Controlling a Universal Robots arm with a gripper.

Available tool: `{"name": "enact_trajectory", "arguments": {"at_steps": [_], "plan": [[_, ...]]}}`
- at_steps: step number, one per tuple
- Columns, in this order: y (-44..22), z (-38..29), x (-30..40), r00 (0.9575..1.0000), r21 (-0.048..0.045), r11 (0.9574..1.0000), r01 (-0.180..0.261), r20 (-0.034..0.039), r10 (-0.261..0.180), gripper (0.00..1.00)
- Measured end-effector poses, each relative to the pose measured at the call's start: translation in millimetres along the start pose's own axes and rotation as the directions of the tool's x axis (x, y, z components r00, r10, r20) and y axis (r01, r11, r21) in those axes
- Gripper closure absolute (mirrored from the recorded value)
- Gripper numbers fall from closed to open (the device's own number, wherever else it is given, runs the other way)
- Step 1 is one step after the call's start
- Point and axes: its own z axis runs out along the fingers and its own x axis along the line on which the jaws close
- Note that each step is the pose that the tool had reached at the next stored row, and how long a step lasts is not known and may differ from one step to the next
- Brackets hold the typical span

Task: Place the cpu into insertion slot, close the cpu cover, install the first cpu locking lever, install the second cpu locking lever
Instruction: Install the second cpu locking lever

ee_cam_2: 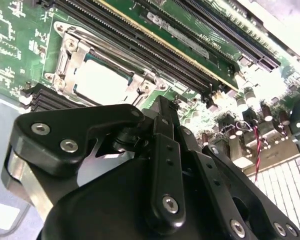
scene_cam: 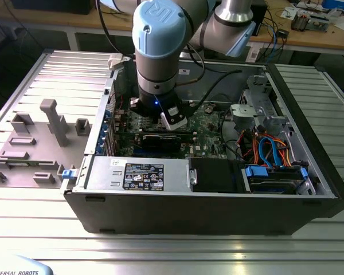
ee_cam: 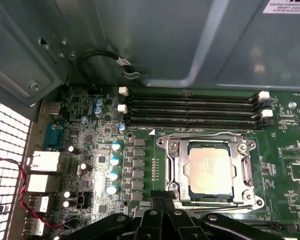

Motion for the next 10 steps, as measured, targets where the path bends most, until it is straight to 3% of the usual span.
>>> {"name": "enact_trajectory", "arguments": {"at_steps": [10], "plan": [[0.1, -0.4, 0.0, 1.0, 0.0001, 1.0, 0.0, 0.0, 0.0, 0.89]]}}
